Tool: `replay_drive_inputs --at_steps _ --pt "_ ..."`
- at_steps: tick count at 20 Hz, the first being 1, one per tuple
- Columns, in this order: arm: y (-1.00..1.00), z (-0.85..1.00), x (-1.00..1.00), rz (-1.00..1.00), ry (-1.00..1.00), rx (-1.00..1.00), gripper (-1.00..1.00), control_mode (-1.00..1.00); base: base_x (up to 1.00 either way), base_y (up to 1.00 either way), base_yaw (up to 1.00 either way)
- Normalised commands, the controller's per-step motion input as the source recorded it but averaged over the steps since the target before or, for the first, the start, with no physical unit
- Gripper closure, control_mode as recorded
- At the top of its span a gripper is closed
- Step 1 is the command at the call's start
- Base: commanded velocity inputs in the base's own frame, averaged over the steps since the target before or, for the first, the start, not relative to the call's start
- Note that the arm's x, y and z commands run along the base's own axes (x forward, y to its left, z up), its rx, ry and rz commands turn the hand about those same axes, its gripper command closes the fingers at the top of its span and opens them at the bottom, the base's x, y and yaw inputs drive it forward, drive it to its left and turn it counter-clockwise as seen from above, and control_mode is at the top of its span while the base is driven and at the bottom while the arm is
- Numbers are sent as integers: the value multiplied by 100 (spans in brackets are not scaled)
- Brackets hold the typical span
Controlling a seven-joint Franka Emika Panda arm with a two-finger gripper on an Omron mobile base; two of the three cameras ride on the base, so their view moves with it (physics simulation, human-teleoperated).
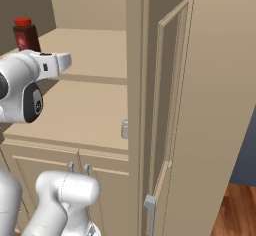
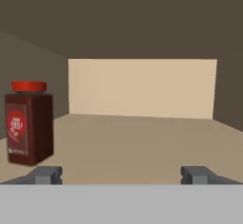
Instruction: Collect the paprika, ketchup, and shaker from the cabinet and place them next to the stove.
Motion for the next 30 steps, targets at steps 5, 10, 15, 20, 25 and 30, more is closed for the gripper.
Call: replay_drive_inputs --at_steps 5,10,15,20,25,30 --pt "3 15 0 1 -4 3 -100 -100 0 0 0" --pt "25 1 0 1 0 0 -100 -100 0 0 0" --pt "55 0 0 0 0 0 -100 -100 0 0 0" --pt "8 0 6 1 0 0 -100 -100 0 0 0" --pt "18 0 1 13 -2 0 -100 -100 0 0 0" --pt "5 0 7 24 -2 0 -100 -100 0 0 0"
